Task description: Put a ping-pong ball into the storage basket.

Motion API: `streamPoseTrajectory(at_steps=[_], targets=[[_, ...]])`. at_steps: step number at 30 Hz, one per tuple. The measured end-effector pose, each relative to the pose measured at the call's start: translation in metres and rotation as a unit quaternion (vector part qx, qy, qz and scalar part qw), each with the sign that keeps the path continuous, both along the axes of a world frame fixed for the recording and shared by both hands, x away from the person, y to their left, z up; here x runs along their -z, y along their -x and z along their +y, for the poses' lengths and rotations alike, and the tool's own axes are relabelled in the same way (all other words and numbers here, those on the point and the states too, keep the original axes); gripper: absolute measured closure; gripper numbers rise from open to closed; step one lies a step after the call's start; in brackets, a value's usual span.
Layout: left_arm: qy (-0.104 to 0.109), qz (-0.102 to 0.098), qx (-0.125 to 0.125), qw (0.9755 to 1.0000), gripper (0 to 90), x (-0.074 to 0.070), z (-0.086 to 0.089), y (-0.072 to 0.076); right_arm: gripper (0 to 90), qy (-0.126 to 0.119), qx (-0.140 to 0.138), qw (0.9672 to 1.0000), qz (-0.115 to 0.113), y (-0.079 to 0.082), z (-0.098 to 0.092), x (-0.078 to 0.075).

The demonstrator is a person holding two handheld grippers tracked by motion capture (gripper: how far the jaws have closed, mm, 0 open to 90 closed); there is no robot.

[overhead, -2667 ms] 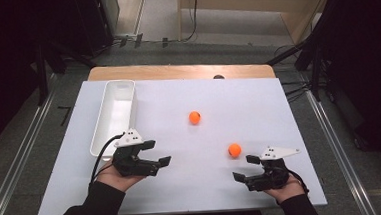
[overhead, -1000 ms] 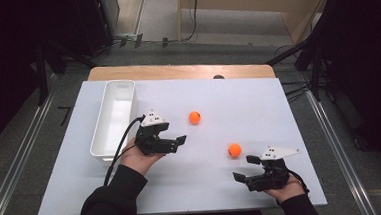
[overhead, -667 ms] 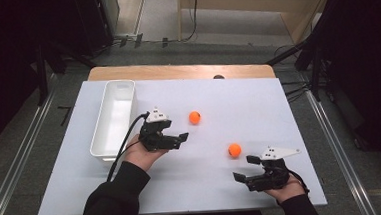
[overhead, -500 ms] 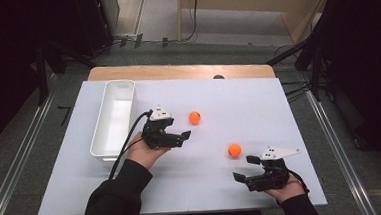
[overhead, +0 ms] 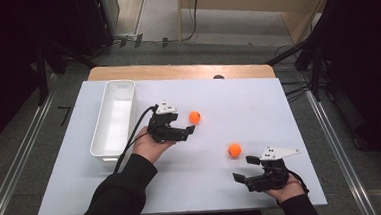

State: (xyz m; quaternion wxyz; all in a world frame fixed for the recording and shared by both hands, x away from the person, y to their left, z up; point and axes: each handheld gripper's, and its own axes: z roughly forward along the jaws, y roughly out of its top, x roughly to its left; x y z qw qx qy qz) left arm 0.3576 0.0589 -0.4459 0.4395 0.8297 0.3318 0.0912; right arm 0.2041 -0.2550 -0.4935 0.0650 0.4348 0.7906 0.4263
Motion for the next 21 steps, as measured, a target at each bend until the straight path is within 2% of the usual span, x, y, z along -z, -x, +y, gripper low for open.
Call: streamPoseTrajectory(at_steps=[4, 14, 17, 21], targets=[[0.000, -0.009, -0.001, 1.0000, 20.9, -0.002, -0.005, -0.005, 13.6, 0.000, 0.000, 1.0000, 0.000, 0.000, 0.000, 0.000], [-0.006, -0.010, -0.008, 0.9999, 22.1, -0.001, -0.014, -0.015, 13.6, 0.000, -0.001, 1.0000, -0.002, 0.000, 0.000, 0.000], [-0.003, -0.015, -0.013, 0.9998, 22.1, 0.001, -0.016, -0.018, 13.6, 0.000, -0.001, 1.0000, -0.001, 0.000, 0.000, 0.000], [-0.002, -0.012, -0.022, 0.9997, 22.1, 0.004, -0.017, -0.023, 13.6, 0.000, -0.001, 1.0000, -0.001, 0.000, 0.000, 0.000]])
